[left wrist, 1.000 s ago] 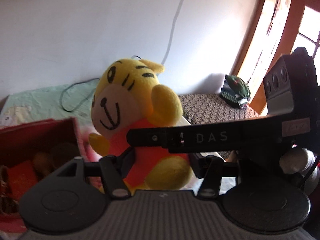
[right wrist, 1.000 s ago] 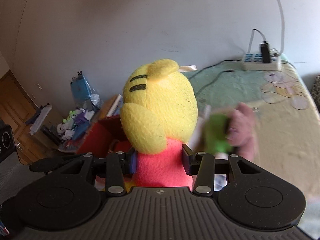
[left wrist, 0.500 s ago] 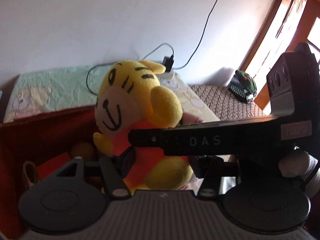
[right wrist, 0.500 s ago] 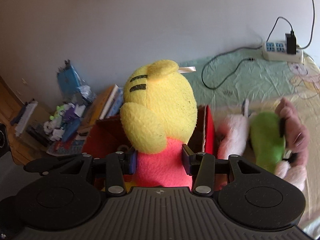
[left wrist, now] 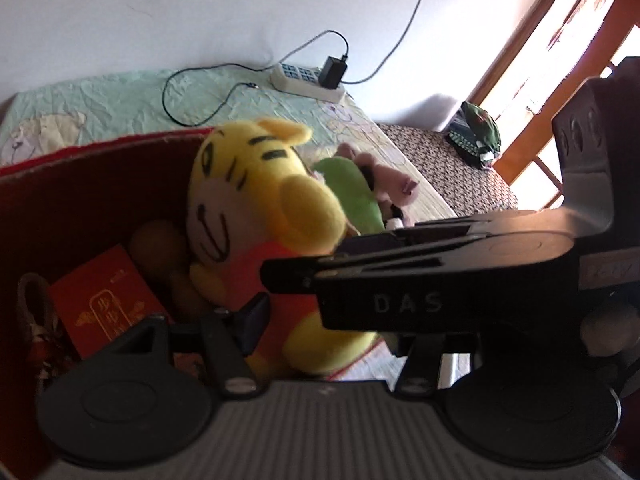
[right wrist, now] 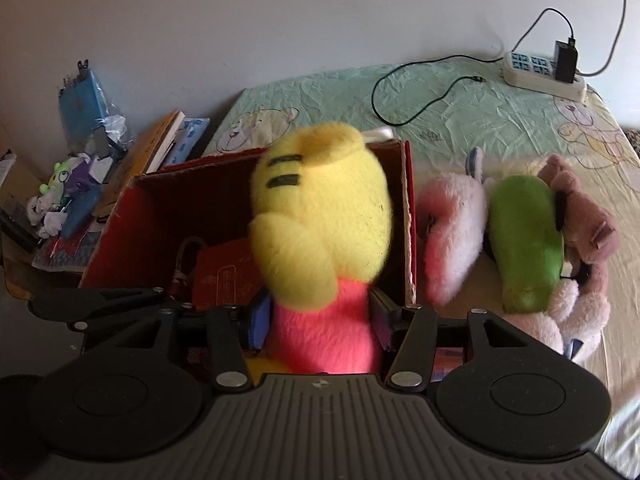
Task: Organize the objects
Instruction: 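Lower the yellow tiger plush into the red box with the right gripper, then open the right gripper and release the tiger plush inside the box, then move the right gripper to the white bunny plush and grasp it, then lift the white bunny plush off the bed with the right gripper, then carry the white bunny plush over the red box and lower it inside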
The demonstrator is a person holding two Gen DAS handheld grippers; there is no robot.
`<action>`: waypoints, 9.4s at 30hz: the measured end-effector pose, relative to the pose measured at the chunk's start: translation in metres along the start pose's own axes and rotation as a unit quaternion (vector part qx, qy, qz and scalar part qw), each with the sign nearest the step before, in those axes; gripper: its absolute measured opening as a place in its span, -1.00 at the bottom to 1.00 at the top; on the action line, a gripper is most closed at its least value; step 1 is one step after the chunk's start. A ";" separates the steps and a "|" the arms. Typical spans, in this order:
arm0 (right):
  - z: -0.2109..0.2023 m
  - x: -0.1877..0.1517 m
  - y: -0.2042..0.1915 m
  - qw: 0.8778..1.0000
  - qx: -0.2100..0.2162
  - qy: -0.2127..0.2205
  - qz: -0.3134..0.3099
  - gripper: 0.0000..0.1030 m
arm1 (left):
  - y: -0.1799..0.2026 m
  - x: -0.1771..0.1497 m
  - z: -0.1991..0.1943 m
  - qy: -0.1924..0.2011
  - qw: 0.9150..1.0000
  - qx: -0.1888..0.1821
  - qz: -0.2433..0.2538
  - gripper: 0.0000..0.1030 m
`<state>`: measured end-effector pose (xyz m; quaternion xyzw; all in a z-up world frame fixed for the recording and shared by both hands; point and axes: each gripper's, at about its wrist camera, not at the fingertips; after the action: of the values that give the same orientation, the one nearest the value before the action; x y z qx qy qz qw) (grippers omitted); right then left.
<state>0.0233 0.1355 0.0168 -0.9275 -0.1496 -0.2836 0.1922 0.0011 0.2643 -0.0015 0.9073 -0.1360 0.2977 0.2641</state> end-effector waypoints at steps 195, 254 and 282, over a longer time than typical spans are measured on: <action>0.022 -0.093 0.298 0.899 0.273 -0.114 0.323 -0.14 | 0.147 -0.018 0.192 -0.073 0.985 0.149 -0.035 0.77; -0.038 -0.084 0.232 0.928 0.333 -0.043 0.165 -0.20 | 0.175 -0.025 0.090 0.003 0.993 0.114 -0.025 0.53; -0.027 -0.029 0.001 0.933 0.344 0.060 0.087 -0.18 | 0.036 -0.034 -0.103 0.116 0.985 0.131 -0.003 0.55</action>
<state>-0.0115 0.1183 0.0204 -0.7951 -0.1452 -0.2523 0.5320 -0.0878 0.2954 0.0623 0.8936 -0.0613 0.4157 0.1579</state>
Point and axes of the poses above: each gripper's, at about its wrist camera, not at the fingertips, and z roughly the way its jaws point, y to its right, x to its top
